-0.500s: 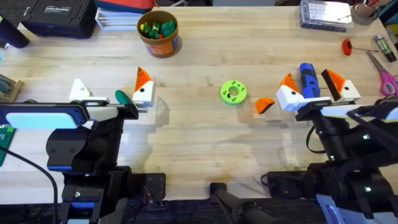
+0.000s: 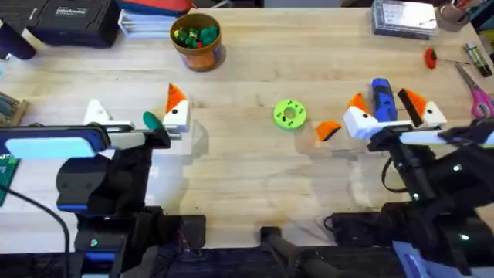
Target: Pick up the gripper from the table and insert it into the empty holder that is missing its gripper. Then pick up a screw, insert it into the mounting hole, and use the screwdriver to tighten it. Finally, clean up the table by picking up the vegetable and placing it into the bucket.
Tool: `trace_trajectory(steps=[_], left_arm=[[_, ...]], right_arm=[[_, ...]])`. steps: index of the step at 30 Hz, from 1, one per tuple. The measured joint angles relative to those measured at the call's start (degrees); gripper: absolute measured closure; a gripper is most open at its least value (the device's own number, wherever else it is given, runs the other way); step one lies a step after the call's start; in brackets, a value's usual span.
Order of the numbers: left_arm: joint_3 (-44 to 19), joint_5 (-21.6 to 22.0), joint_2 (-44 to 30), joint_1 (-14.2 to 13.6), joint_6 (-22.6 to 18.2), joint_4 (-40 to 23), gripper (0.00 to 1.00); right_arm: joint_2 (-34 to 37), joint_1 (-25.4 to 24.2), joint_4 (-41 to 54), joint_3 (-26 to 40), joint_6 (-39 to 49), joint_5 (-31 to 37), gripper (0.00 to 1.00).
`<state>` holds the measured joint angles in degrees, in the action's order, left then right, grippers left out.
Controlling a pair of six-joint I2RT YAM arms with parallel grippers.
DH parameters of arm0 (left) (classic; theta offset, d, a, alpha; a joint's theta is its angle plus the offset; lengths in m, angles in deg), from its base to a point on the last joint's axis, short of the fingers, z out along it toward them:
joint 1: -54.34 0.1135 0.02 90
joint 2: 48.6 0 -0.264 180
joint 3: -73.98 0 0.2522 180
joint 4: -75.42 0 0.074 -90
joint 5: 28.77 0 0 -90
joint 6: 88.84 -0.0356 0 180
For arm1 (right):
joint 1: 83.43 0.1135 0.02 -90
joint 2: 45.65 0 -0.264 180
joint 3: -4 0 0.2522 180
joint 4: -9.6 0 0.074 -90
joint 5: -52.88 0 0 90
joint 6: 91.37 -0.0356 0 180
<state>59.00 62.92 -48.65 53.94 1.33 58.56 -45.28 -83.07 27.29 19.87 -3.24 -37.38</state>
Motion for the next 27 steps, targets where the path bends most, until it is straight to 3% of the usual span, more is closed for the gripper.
trace_trajectory(steps=[3, 7, 13, 17, 22, 23, 27], left_arm=[[-4.25, 3.25, -1.09, 0.0, -0.04, -4.99, 0.014], [-15.86, 8.24, -7.16, 0.0, -0.06, -14.22, 0.014], [-33.98, 15.81, -24.78, 0.02, 6.33, -33.4, 0.015], [-37.33, 15.97, -37.38, 0.0, 9.18, -35.88, 0.015], [-37.41, 12.98, -48.51, 0.0, 10.42, -35.5, 0.014], [-37.62, 12.49, -49.53, 0.0, 10.59, -35.57, 0.059], [-40.38, 11.38, -50.12, 0.0, 8.55, -35.35, 0.66]], right_arm=[[2.61, 0.0, 7.76, 5.33, -1.54, -0.41, 0.009], [9.33, 0.0, 19.38, 17.85, -3.45, -0.86, 0.008], [23.77, 0.0, 38.77, 40.05, -4.4, -1.1, 0.009], [32.06, 0.0, 46.79, 48.2, -4.57, -1.1, 0.008], [37.12, 0.0, 48.39, 50.58, -4.25, -1.08, 0.008], [37.31, 0.0, 48.58, 50.57, -4.0, -1.08, 0.008], [37.23, 0.0, 48.7, 50.58, -2.58, -1.08, 0.008]])
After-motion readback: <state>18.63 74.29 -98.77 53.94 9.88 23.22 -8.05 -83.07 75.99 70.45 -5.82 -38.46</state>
